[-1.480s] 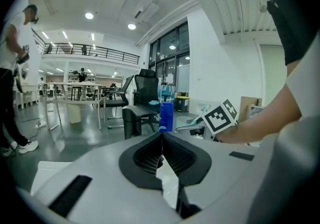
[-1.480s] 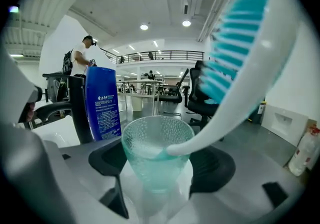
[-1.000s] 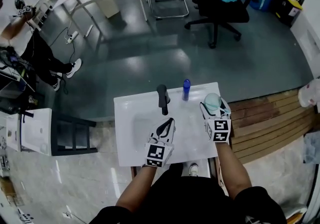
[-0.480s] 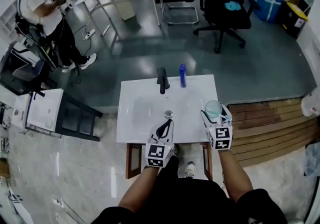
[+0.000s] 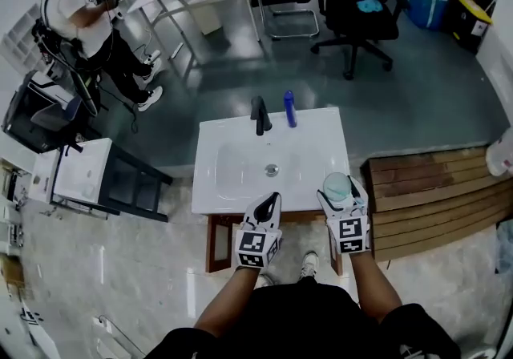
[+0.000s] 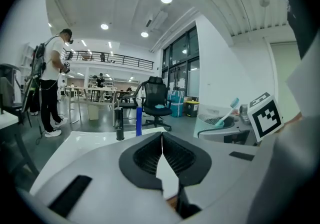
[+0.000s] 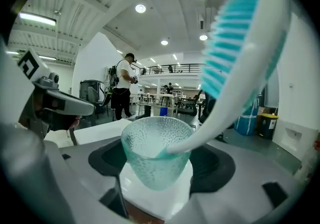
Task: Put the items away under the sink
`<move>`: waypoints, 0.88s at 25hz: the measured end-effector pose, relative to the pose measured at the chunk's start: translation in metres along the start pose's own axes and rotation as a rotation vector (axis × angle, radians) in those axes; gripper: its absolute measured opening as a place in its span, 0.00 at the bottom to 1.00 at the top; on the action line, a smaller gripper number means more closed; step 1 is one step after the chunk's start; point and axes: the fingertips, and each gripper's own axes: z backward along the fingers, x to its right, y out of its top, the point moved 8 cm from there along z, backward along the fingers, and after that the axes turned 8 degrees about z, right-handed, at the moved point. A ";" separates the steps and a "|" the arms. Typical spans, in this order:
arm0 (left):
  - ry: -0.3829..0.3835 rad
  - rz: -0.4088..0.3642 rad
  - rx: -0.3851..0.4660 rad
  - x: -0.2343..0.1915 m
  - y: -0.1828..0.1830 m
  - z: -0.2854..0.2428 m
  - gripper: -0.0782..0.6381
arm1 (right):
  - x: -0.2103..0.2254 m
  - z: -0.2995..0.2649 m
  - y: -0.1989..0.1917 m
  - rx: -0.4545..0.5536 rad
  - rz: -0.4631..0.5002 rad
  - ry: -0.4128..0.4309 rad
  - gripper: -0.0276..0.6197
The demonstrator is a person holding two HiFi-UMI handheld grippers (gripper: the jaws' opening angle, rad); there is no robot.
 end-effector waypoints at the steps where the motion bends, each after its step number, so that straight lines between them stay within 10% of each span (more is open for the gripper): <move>1: -0.008 -0.004 0.001 0.001 -0.001 0.004 0.14 | -0.002 0.006 0.000 0.004 -0.005 -0.004 0.64; 22: -0.178 -0.002 0.010 -0.043 -0.065 0.167 0.14 | -0.164 0.100 -0.017 -0.057 0.002 -0.111 0.64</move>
